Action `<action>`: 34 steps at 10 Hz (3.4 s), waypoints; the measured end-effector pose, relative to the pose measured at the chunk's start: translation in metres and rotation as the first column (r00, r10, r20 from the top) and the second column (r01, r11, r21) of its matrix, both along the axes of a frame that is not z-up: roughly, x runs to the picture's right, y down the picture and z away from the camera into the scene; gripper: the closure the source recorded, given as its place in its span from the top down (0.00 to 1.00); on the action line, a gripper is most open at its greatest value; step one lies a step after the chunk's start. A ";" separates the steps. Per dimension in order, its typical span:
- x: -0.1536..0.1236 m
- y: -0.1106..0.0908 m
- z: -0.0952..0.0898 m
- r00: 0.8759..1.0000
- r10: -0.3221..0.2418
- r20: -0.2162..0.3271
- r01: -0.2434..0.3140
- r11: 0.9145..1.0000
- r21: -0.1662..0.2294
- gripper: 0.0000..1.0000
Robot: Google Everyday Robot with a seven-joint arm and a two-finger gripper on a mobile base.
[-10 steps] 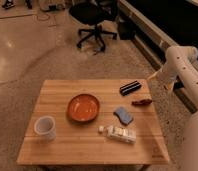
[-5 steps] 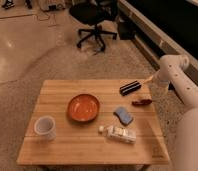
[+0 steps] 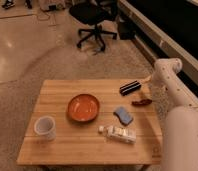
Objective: Push the eraser across the table
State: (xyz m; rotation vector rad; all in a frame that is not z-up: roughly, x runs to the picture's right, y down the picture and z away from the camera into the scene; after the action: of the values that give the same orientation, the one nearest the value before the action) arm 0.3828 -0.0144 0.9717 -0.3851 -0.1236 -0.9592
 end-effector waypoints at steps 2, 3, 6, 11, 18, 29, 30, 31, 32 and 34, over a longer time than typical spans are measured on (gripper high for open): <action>0.002 -0.003 0.015 1.000 -0.011 -0.025 0.011 1.000 0.011 0.80; 0.002 -0.007 0.022 0.999 -0.017 -0.041 0.018 1.000 0.019 0.80; 0.002 -0.014 0.037 0.997 -0.022 -0.076 0.025 0.999 0.040 0.80; 0.004 -0.007 0.053 0.992 -0.060 -0.112 0.064 0.997 0.038 0.80; -0.009 0.014 0.028 0.997 -0.053 -0.050 0.054 0.998 0.012 0.80; -0.090 0.034 0.017 0.982 -0.164 0.097 0.169 0.985 -0.036 0.80; -0.092 0.034 0.018 0.976 -0.195 0.097 0.199 0.979 -0.036 0.80; -0.096 0.033 0.020 0.971 -0.216 0.100 0.221 0.975 -0.036 0.80; -0.101 0.034 0.022 0.966 -0.234 0.105 0.239 0.970 -0.036 0.80; -0.114 0.033 0.026 0.955 -0.270 0.123 0.275 0.961 -0.031 0.80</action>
State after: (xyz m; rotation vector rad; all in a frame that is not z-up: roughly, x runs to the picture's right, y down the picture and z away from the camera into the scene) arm 0.2685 0.0185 0.9975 -0.3959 -0.2043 -1.2545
